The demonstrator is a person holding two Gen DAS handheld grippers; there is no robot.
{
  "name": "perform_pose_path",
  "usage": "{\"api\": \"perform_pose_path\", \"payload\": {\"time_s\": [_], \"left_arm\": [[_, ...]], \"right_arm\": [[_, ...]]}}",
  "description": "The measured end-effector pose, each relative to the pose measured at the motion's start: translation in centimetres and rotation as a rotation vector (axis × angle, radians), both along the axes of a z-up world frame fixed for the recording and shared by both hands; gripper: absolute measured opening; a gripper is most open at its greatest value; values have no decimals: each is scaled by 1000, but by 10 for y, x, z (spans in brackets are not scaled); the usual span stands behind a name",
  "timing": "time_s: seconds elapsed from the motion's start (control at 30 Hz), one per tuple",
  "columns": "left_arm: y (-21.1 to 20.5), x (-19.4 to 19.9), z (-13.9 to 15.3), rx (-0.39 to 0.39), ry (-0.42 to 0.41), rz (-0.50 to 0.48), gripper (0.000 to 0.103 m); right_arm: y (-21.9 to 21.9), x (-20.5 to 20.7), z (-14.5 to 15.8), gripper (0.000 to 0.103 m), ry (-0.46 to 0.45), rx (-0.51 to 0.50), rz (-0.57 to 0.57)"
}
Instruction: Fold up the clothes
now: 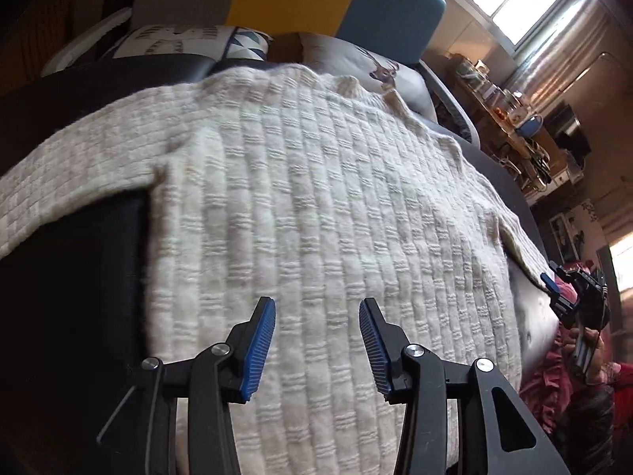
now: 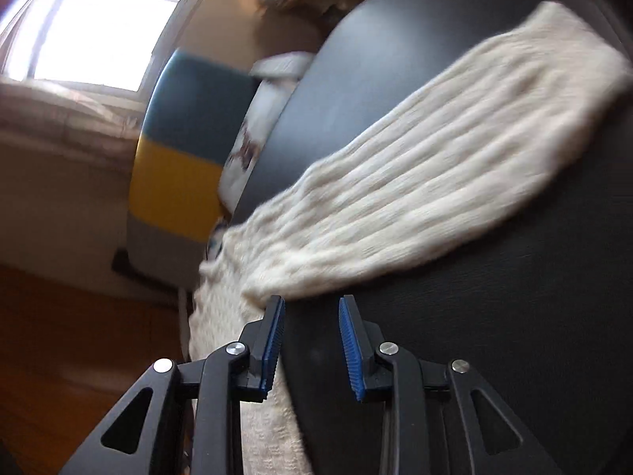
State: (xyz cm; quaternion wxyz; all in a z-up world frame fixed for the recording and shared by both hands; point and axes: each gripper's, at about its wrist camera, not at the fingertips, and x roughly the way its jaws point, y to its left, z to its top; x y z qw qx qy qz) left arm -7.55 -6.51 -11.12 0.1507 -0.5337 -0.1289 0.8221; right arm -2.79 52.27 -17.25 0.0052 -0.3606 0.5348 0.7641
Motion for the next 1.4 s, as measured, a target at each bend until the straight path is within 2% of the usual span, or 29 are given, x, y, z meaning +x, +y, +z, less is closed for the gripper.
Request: {"api": "perform_pose_path", "payload": {"time_s": [0.07,0.13,0.17,0.27,0.43,0.6,0.67,0.77,0.87,0.93,1.0,1.03,1.1,1.17,1.23,1.27,1.33,1.4], "left_arm": [[22,-8,-4,27,-19,-40,45],[45,-16,-5,16,-8,-77,45],[56,-20,-4,8,3,-98,46],[86,-40,0,-5,29,-155,48],[133,-91,10,-24,68,-217,51],[185,-149,15,-77,141,-292,51],[206,-172,15,-102,171,-322,51],[231,-210,7,-114,171,-336,51],[255,-243,-9,-145,150,-344,51],[269,-260,-23,-168,131,-347,51],[281,-265,-33,-197,154,-346,53],[286,-267,-38,-211,166,-345,60],[296,-264,-42,-246,194,-362,67],[302,-253,-41,-280,223,-392,67],[281,-246,-30,-217,224,-379,67],[270,-242,-25,-186,224,-373,67],[241,-237,-13,-150,235,-341,67],[202,-237,-1,-143,253,-282,67]], "right_arm": [[44,33,-4,31,1,-42,-159],[75,56,-8,31,-9,-74,-280],[84,62,-9,31,-14,-74,-316],[93,58,-3,31,-36,-22,-322],[65,-11,24,31,-44,161,-75],[8,-95,42,31,-87,369,216],[-10,-119,40,31,-121,448,307],[-26,-130,30,31,-190,577,393],[-20,-134,12,31,-299,693,391],[-4,-121,9,25,-290,652,358],[12,-109,6,15,-280,612,324],[15,-103,5,14,-272,600,320],[21,-92,3,13,-254,578,312],[22,-91,5,13,-257,567,306],[14,-96,13,20,-274,616,314],[5,-102,20,24,-270,673,318],[-19,-117,39,28,-187,742,363],[-56,-139,57,28,-71,730,453]]}}
